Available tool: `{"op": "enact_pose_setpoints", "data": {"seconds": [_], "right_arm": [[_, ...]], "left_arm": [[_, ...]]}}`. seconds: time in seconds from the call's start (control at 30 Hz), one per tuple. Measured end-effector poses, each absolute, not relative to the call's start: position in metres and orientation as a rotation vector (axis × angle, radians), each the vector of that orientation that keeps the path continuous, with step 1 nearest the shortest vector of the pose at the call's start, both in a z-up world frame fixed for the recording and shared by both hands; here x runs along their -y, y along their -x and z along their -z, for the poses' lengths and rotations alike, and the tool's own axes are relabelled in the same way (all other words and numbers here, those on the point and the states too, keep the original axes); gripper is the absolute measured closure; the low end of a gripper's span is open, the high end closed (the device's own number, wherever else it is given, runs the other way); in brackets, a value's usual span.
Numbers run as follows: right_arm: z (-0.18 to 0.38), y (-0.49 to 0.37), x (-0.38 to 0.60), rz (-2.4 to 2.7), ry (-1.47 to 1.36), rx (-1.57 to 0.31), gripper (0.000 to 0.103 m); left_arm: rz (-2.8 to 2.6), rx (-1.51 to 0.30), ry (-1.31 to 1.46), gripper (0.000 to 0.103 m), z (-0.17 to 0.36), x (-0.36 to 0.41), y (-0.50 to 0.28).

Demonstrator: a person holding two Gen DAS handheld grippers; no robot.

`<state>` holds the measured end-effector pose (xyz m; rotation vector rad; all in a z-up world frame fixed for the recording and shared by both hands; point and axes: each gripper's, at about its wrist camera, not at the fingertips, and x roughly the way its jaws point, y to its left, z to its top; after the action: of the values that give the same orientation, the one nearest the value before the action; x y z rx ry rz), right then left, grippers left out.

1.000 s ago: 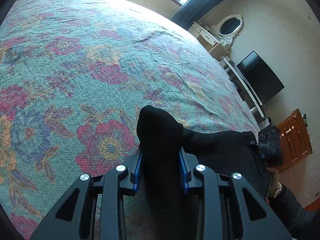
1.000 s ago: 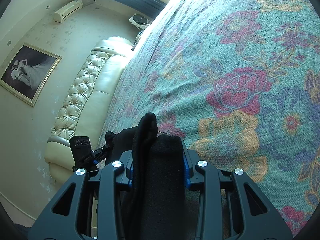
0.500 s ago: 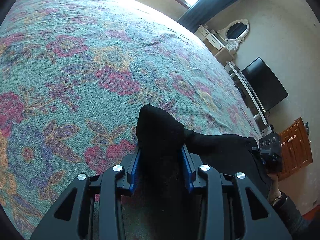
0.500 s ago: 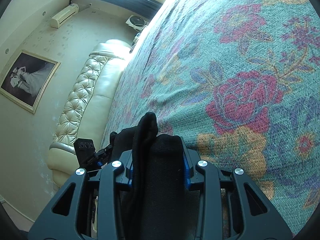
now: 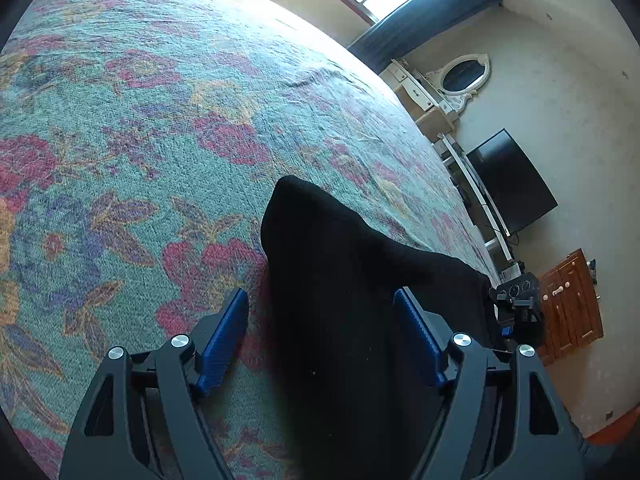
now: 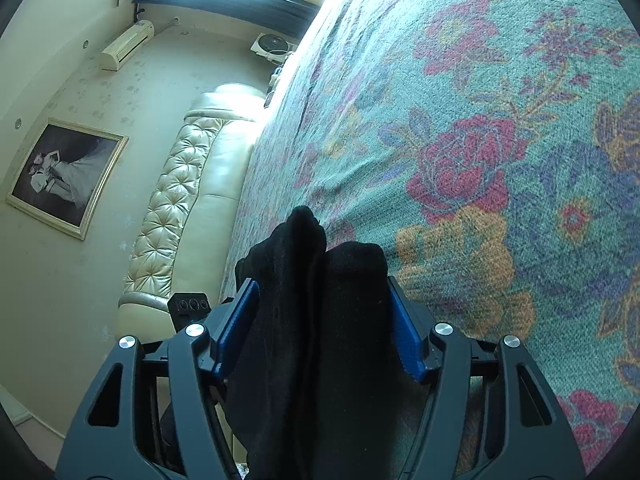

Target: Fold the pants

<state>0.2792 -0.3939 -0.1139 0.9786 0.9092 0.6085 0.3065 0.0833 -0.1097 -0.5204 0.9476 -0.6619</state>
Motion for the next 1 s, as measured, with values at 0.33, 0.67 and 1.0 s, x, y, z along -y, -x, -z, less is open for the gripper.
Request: {"op": "enact_pose_setpoints", "data": {"seconds": [0.33, 0.67, 1.0], "right_arm": [[0.123, -0.200, 0.398, -0.682, -1.066, -0.939, 0.036], [0.122, -0.174, 0.389, -0.682, -1.106, -0.919, 0.027], [0.114, -0.178, 0.366, -0.575, -0.965, -1.010, 0.060]], "left_arm": [[0.710, -0.943, 0.614, 0.028, 0.115, -0.100, -0.231], [0.662, -0.961, 0.644, 0.021, 0.114, -0.089, -0.194], [0.630, -0.955, 0.556, 0.019, 0.112, -0.069, -0.189]]}}
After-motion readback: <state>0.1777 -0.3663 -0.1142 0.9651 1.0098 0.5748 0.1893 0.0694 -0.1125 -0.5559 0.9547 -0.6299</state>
